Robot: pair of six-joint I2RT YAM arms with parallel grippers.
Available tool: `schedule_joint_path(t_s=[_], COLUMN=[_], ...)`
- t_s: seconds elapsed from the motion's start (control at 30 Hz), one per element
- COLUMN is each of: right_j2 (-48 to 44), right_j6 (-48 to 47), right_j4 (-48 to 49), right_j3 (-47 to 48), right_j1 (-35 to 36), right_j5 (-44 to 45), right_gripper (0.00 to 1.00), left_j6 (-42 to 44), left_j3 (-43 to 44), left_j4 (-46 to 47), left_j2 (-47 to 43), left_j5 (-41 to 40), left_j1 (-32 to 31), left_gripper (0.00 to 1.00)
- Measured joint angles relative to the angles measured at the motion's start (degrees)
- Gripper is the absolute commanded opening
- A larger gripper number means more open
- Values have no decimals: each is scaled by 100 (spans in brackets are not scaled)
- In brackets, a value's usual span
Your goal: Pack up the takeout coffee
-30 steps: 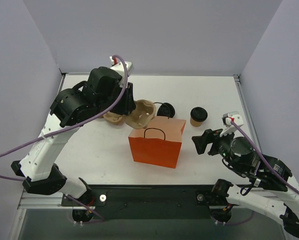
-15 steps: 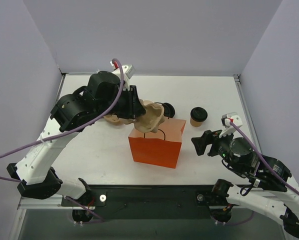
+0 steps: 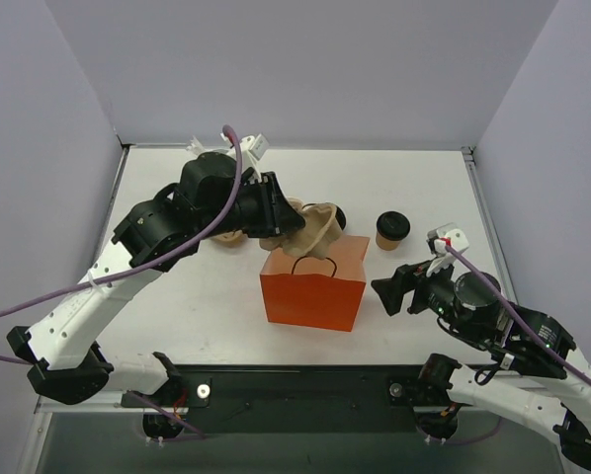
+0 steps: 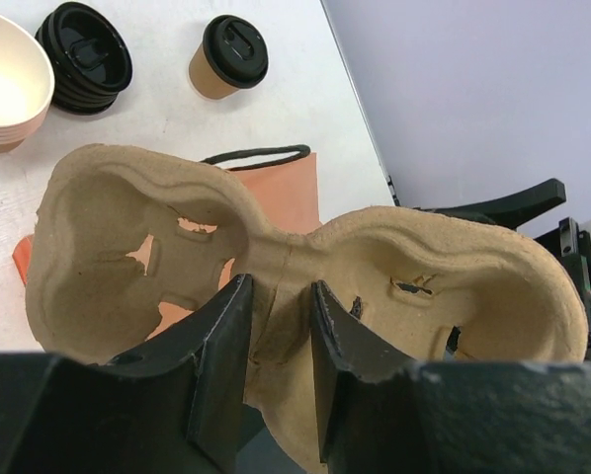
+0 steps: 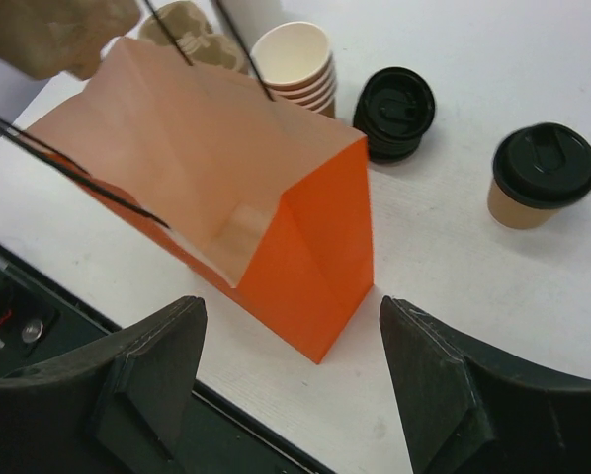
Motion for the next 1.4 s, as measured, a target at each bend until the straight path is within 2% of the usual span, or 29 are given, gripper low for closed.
schedule_joint_path(t_s=[0.27, 0.57, 0.67, 0.9, 1.0, 1.2, 1.4], right_j2=[236, 621, 695, 1005, 1058, 1014, 905], right_j6=[-1255, -2345, -2568, -2719, -2715, -2710, -2710], right_j4=[774, 1987, 2199, 2522, 2612, 2793, 2905], right_j3=[13, -310, -413, -444, -531, -647, -807], right_j1=[0, 4, 4, 7, 28, 125, 149], right_j5=[-1775, -2796, -3012, -3412, -3475, -3471, -3425], right_gripper=[72, 71, 65, 37, 31, 25, 23], left_j6=[-212, -240, -256, -332, -369, -382, -356], left_j3=[-348, -809, -953, -1139, -1268, -1419, -1519], left_j4=[365, 479, 531, 859, 1005, 1150, 1213], left_j2=[-166, -413, -439, -439, -439, -446, -459], left_j5=[-44, -323, -376, -437, -450, -562, -699], left_j1=[0, 0, 0, 0, 0, -2, -39], left_gripper=[37, 37, 37, 36, 36, 34, 34])
